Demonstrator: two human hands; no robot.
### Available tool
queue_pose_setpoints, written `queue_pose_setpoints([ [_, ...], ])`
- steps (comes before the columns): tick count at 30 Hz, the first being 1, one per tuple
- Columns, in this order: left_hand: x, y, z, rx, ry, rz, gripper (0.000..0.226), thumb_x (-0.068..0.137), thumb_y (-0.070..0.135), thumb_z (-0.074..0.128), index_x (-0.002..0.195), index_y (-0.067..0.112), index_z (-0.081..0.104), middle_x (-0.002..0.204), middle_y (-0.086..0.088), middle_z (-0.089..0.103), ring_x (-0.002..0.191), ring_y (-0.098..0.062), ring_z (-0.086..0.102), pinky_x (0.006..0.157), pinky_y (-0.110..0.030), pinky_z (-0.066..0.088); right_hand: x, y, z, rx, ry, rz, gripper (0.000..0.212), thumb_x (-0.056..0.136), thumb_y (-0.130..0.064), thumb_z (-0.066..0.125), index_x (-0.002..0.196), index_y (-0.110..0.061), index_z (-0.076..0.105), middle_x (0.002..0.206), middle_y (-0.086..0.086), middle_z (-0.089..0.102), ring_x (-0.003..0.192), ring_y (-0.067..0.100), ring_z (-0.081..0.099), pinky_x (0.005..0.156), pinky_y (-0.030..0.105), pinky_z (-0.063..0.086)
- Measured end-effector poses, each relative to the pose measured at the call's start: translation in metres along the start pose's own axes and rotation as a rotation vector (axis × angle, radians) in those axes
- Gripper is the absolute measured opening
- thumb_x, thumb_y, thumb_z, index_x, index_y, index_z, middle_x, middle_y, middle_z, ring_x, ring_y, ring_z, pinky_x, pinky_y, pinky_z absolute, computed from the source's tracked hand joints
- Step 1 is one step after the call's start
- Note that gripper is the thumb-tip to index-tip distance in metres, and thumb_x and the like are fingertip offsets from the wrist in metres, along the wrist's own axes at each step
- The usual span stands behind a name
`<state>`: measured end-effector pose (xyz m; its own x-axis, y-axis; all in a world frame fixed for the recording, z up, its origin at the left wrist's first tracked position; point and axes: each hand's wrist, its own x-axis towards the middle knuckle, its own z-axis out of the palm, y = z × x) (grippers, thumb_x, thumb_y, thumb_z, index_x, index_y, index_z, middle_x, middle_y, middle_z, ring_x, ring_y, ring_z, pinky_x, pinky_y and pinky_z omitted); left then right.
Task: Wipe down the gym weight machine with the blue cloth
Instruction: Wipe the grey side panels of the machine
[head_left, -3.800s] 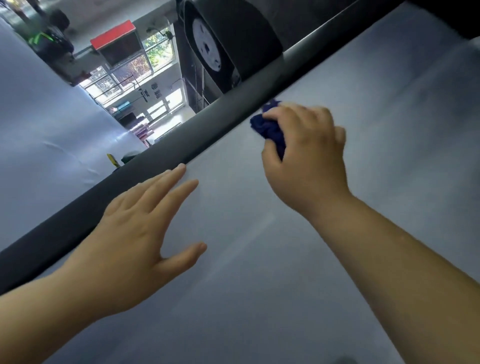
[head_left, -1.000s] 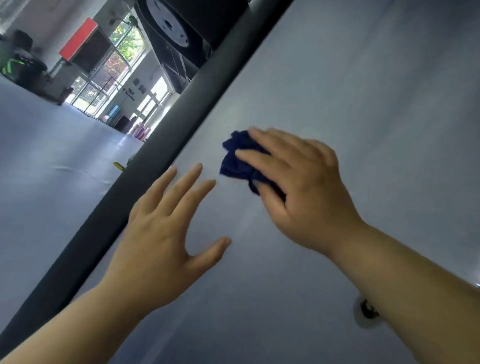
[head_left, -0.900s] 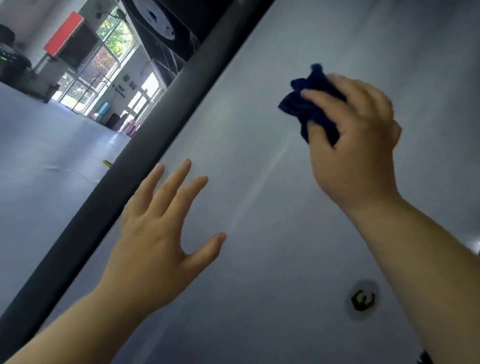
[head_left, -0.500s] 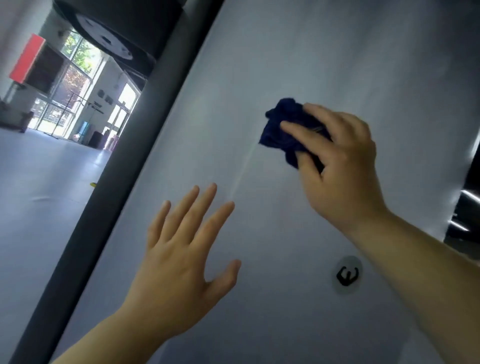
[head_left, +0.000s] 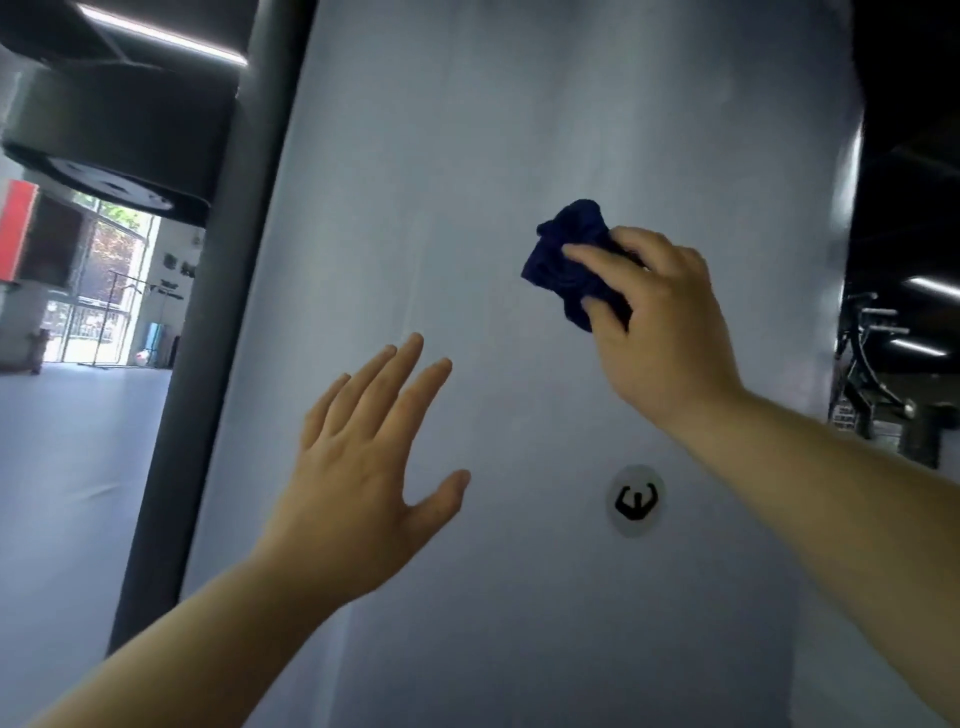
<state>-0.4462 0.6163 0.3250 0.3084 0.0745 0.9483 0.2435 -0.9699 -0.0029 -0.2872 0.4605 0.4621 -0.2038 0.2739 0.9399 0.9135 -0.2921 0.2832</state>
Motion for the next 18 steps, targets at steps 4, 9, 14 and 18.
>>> queue_pose_setpoints([
  [4, 0.013, 0.014, 0.000, -0.042, 0.013, 0.086, 0.082, 0.086, 0.064, 0.045, 0.155, 0.027, 0.020, 0.163, 0.004, 0.016, 0.147, -0.009, 0.011, 0.120, -0.030, 0.009, -0.052, -0.013, 0.003, 0.005, -0.130, -0.174, 0.045, 0.088, -0.002, 0.066, 0.127, -0.022, 0.066, 0.134, 0.005, 0.058, 0.115, 0.026, 0.046, 0.089, 0.035, 0.045],
  [9, 0.039, 0.039, 0.017, -0.074, 0.041, 0.330, 0.071, 0.094, 0.048, 0.050, 0.155, 0.024, 0.023, 0.159, 0.005, 0.030, 0.143, -0.014, 0.033, 0.115, -0.029, 0.028, -0.076, 0.002, -0.005, 0.280, -0.280, -0.081, 0.053, 0.093, -0.013, 0.066, 0.141, -0.027, 0.047, 0.146, -0.009, 0.045, 0.130, 0.012, 0.046, 0.102, 0.037, 0.049],
  [14, 0.073, 0.039, 0.029, 0.161, 0.133, 0.600, 0.044, 0.091, 0.030, 0.052, 0.135, 0.024, 0.045, 0.121, -0.003, 0.051, 0.102, -0.023, 0.050, 0.085, -0.036, 0.045, -0.087, 0.016, 0.000, 0.451, -0.145, 0.142, 0.057, 0.084, -0.034, 0.073, 0.132, -0.030, 0.042, 0.143, -0.021, 0.037, 0.129, -0.001, 0.039, 0.100, 0.011, 0.039],
  [18, 0.106, 0.029, 0.017, 0.302, 0.140, 0.710, 0.043, 0.086, 0.012, 0.061, 0.127, 0.020, 0.049, 0.130, -0.008, 0.047, 0.101, -0.028, 0.049, 0.076, -0.043, 0.052, -0.099, 0.043, 0.000, 0.314, -0.083, 0.123, 0.056, 0.083, -0.048, 0.066, 0.132, -0.023, 0.052, 0.149, -0.013, 0.037, 0.142, 0.000, 0.022, 0.112, 0.006, 0.015],
])
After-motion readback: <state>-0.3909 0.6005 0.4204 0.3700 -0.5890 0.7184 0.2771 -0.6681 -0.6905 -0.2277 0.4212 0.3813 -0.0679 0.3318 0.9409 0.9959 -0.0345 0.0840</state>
